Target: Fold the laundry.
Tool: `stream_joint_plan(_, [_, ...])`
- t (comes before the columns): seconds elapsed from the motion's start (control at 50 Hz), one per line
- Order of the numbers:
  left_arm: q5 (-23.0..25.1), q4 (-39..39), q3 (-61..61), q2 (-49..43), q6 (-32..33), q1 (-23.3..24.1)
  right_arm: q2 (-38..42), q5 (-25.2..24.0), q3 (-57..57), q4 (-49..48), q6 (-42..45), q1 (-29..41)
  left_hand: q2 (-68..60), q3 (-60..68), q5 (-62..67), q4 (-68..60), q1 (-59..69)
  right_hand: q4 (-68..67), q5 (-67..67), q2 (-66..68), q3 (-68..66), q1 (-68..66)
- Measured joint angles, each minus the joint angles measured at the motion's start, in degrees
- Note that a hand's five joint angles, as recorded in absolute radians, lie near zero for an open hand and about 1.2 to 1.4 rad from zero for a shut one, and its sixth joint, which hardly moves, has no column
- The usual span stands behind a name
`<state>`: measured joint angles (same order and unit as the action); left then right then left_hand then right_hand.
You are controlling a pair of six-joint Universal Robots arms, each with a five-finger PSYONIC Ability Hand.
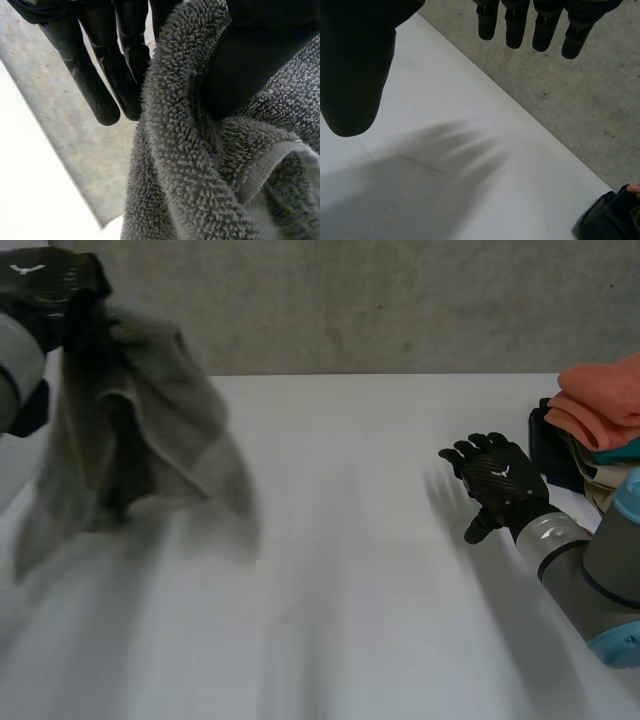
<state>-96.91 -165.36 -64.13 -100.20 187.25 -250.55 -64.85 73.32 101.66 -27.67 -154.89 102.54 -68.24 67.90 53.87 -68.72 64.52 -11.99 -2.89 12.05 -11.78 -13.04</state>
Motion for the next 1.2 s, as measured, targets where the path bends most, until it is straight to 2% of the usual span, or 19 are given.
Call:
stream_joint_plan(0.12, [-4.7, 1.0, 0.6, -5.8, -4.8, 6.2, -0.2, 0.2, -0.4, 0.8, -0.3, -0.5, 0.0, 0.0, 0.0, 0.0, 0.0, 0.0, 0.0, 0.0, 0.0, 0.0])
stream_joint_plan(0.22, [-6.6, -0.5, -2.3, -13.8, -12.1, 12.4, -0.6, 0.4, -1.2, 3.0, -1.7, -1.5, 0.1, -0.1, 0.0, 0.0, -0.1, 0.0, 0.0, 0.0, 0.0, 0.0])
stream_joint_plan(0.26, [-6.0, -1.9, -3.1, -17.1, -15.6, 14.4, -0.7, 0.4, -1.7, 4.2, -2.7, -1.8, 9.7, -9.5, -7.3, 9.9, -8.9, 0.0, 0.0, 0.0, 0.0, 0.0])
stream_joint_plan(0.28, [-5.6, -2.8, -3.4, -18.8, -17.4, 15.3, -0.7, 0.4, -1.9, 4.8, -3.2, -2.0, 19.7, -19.2, -15.3, 19.4, -18.2, 0.0, 0.0, 0.0, 0.0, 0.0])
stream_joint_plan(0.32, [-4.8, -4.2, -3.7, -21.2, -19.6, 16.3, -0.7, 0.4, -2.3, 5.9, -4.0, -2.2, 29.8, -29.2, -25.8, 30.3, -29.6, 0.0, 0.0, 0.0, 0.0, 0.0])
stream_joint_plan(0.36, [-3.9, -5.7, -3.8, -23.3, -21.2, 16.9, -0.8, 0.4, -2.7, 7.4, -4.9, -2.3, 47.9, -46.5, -43.3, 48.0, -47.2, 0.0, 0.0, 0.0, 0.0, 0.0])
stream_joint_plan(0.4, [-3.5, -6.4, -4.0, -24.1, -21.5, 16.8, -0.9, 0.4, -2.9, 8.6, -5.5, -2.4, 51.7, -51.1, -47.2, 52.0, -50.5, 0.0, 0.0, 0.0, 0.0, 0.0])
stream_joint_plan(0.42, [-3.3, -6.7, -4.3, -23.9, -21.2, 16.3, -1.0, 0.4, -3.2, 9.9, -6.0, -2.4, 56.0, -55.4, -51.0, 56.8, -52.9, 0.0, 0.0, 0.0, 0.0, 0.0])
stream_joint_plan(0.5, [-2.9, -6.7, -6.7, -20.1, -19.0, 14.0, -2.0, 0.4, -3.6, 14.1, -7.7, -2.2, 56.2, -55.6, -51.0, 57.0, -52.9, 0.0, 0.0, 0.0, 0.0, 0.0])
stream_joint_plan(0.6, [-1.6, -6.5, -14.5, -9.7, -15.4, 9.5, -4.4, 0.4, -3.9, 20.9, -12.0, -0.7, 56.2, -55.6, -51.0, 57.0, -52.9, 0.0, 0.0, 0.0, 0.0, 0.0])
stream_joint_plan(0.7, [2.3, -7.3, -25.7, 0.7, -11.0, 4.3, -6.4, 0.1, -4.6, 28.8, -19.4, 1.8, 56.2, -55.6, -51.0, 57.0, -52.9, 0.0, 0.0, 0.0, 0.0, 0.0])
stream_joint_plan(0.8, [6.6, -9.4, -37.6, 6.6, -5.1, -2.9, -6.1, -1.0, -5.6, 35.5, -26.8, 5.3, 56.2, -55.5, -51.0, 57.0, -52.9, 0.0, 0.0, 0.0, 0.0, 0.0])
stream_joint_plan(0.88, [8.6, -12.8, -43.8, 6.8, -1.1, -8.6, -4.2, -2.2, -6.8, 37.3, -31.1, 8.3, 56.2, -55.5, -51.0, 57.0, -52.9, 0.0, 0.0, 0.0, 0.0, 0.0])
stream_joint_plan(1.02, [11.4, -18.1, -46.5, 1.6, 2.5, -14.7, 2.1, -1.4, -11.7, 37.2, -37.1, 13.5, 56.2, -55.5, -51.0, 57.0, -52.9, 0.0, 0.0, 0.0, 0.0, 0.0])
stream_joint_plan(1.16, [13.3, -19.2, -44.0, -5.1, 3.1, -16.2, 8.4, 1.7, -18.0, 36.8, -41.9, 17.5, 56.1, -55.5, -51.0, 56.9, -52.7, 0.0, 0.0, 0.0, 0.0, 0.0])
stream_joint_plan(1.2, [13.7, -19.2, -42.6, -7.7, 3.1, -16.1, 10.6, 3.0, -20.6, 36.6, -43.4, 19.1, 51.8, -51.5, -47.4, 52.5, -47.9, 0.0, 0.0, 0.0, 0.0, 0.0])
